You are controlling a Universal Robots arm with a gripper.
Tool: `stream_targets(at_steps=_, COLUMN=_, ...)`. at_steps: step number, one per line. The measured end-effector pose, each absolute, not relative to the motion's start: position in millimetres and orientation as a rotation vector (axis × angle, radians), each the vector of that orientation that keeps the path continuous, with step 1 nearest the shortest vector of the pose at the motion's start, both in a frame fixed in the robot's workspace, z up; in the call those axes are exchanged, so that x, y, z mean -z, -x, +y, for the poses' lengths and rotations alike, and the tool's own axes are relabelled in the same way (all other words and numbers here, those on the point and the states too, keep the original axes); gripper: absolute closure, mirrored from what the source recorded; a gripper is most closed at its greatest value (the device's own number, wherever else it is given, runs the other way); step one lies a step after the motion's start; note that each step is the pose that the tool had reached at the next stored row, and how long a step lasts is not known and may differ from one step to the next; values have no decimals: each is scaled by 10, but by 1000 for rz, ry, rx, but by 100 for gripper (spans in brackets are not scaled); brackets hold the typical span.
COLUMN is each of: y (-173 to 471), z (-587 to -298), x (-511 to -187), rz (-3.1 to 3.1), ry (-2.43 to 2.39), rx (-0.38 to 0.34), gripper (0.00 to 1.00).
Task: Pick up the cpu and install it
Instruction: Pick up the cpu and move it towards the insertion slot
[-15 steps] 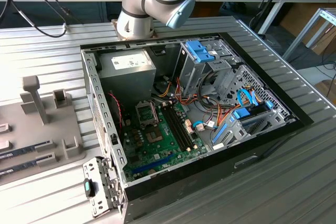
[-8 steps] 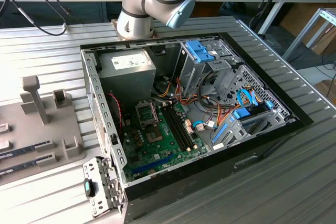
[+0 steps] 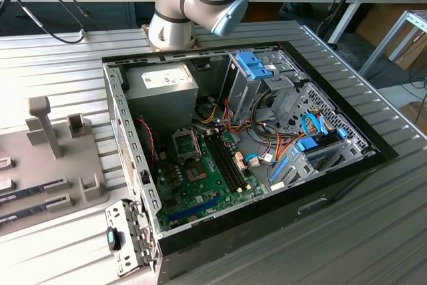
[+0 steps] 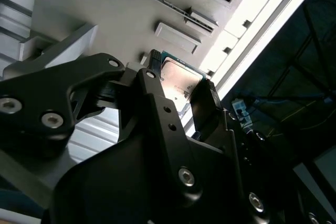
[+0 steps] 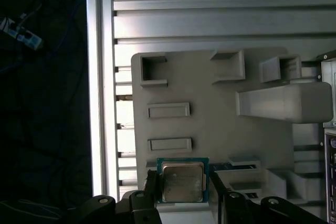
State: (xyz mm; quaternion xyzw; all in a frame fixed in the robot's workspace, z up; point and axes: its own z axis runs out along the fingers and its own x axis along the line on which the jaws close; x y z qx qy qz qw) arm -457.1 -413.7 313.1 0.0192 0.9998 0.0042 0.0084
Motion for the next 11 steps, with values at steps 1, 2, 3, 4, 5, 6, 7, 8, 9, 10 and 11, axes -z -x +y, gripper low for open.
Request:
stream_targets(at_steps=1, y=4570, z=-4136, x=-3139, rz=3124, ry=-60, rx=-14, gripper=53)
stream_targets(at_steps=2, y=4567, z=-4137, x=-3151, rz=3125, ry=-60, rx=-16, gripper=53)
stream_targets(at_steps=3, y=4564, z=-4137, x=-3165, rz=3125, ry=-60, rx=-19, gripper=53)
stream_targets(at_steps=4, y=4562, z=-4137, x=-3178, rz=3126, ry=-60, rx=-21, gripper=53)
stream_targets(at_steps=5, y=4560, z=-4137, x=-3189, rz=3126, ry=-60, rx=-22, gripper=53)
stream_targets(at_steps=6, y=4558, z=-4136, x=-3196, rz=3126, ry=-60, rx=-23, gripper=53)
stream_targets(at_steps=7, y=4556, z=-4137, x=-3204, rz=3126, ry=-60, rx=-25, gripper=53)
stream_targets(at_steps=8, y=4555, z=-4136, x=-3212, rz=3127, ry=-60, rx=-26, gripper=53)
stream_targets(at_steps=9, y=4554, z=-4137, x=-3218, rz=3127, ry=-60, rx=-28, gripper=53)
stream_targets(at_steps=10, y=4552, z=-4136, x=-3225, rz=3127, ry=-60, rx=-29, gripper=53)
stream_targets(at_steps=11, y=4550, z=-4136, x=-3231, rz=3128, ry=-60, rx=-30, gripper=53)
